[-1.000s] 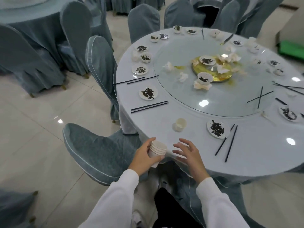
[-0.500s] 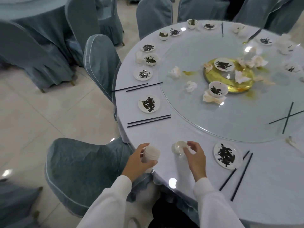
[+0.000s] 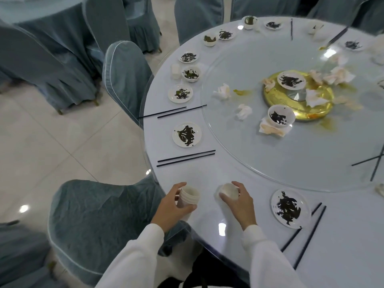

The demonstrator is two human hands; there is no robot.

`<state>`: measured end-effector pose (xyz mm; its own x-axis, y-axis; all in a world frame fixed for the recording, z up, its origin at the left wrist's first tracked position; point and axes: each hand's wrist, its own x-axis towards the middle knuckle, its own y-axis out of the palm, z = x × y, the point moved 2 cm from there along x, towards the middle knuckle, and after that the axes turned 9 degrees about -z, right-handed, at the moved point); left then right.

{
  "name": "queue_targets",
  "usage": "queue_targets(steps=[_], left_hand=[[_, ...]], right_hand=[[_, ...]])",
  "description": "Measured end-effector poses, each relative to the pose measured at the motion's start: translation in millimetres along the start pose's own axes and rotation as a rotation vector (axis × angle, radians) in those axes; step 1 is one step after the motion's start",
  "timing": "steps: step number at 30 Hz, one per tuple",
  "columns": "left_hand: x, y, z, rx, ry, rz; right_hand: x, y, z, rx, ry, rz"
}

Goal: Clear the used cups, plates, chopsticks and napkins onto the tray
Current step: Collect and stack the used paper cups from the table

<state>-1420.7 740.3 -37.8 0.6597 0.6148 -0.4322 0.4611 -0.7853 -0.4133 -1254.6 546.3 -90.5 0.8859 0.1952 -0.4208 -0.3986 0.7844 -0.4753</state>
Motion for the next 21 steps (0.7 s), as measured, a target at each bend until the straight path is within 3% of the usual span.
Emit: queue_targets(steps=[9, 21], left_hand=[[-5, 0, -6, 0.044, 0.049, 0.001], [-29, -55, 21, -0.073, 0.163, 0.005]], right_hand=[[-4, -10, 46, 0.527, 0.076, 0.021], [-72, 43, 97, 0.475, -0.097, 0.192]])
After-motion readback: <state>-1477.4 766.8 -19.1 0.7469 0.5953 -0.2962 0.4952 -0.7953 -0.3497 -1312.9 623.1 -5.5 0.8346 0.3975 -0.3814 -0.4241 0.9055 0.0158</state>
